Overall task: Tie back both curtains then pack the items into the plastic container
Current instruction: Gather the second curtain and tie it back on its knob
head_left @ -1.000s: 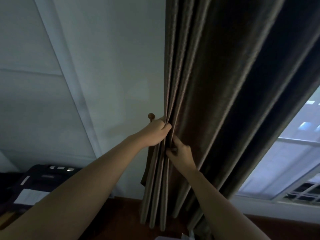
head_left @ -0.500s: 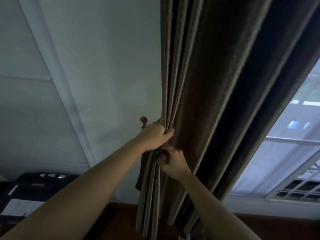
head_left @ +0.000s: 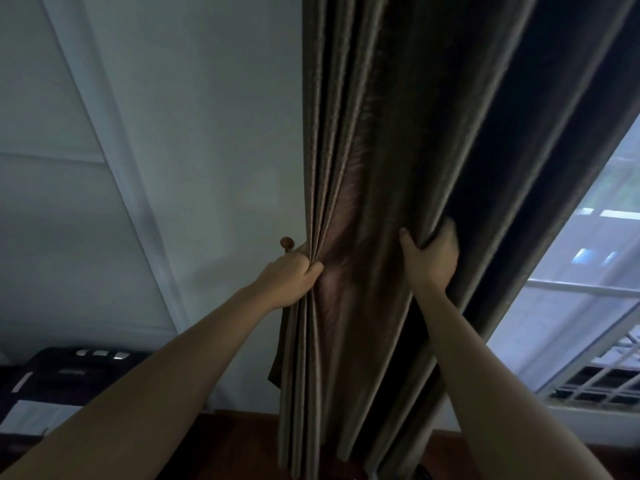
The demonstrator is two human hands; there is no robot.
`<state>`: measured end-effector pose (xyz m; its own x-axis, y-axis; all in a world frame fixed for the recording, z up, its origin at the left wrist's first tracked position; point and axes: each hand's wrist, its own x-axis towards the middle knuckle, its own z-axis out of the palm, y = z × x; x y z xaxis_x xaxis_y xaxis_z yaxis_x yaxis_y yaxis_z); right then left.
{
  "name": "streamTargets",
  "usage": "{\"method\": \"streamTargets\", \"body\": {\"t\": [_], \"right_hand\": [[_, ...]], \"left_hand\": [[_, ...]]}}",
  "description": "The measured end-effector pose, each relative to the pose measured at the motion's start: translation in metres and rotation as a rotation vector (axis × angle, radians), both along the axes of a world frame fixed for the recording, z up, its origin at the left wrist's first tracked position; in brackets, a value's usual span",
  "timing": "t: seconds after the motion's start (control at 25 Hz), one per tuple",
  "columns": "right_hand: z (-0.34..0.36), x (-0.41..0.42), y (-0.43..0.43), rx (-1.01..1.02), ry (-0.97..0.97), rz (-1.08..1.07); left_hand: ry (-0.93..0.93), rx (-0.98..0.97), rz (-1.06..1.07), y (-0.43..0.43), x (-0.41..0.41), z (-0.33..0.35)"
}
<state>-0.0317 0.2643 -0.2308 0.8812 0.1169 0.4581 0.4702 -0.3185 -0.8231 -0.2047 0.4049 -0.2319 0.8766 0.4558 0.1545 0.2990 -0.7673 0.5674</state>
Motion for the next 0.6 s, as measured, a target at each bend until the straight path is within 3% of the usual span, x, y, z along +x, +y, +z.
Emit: {"method": "streamTargets", "body": {"t": [0.24,0.4,0.6], "right_hand": [[-0.028,-0.033,0.001,-0.080,-0.044,0.421],[-0.061,-0.053,0.002,-0.344,0.068,0.662],[-0.085,-0.065,0.003,-0.356,0.138,0.704]], "left_hand": [[-0.063,-0.204,0.020,-0.016,0.009,-0.001],[-0.058,-0.322,-0.004,-0.027,0.024,0.001],[-0.036,-0.389,-0.019,-0.039,0.034,0.002]]}}
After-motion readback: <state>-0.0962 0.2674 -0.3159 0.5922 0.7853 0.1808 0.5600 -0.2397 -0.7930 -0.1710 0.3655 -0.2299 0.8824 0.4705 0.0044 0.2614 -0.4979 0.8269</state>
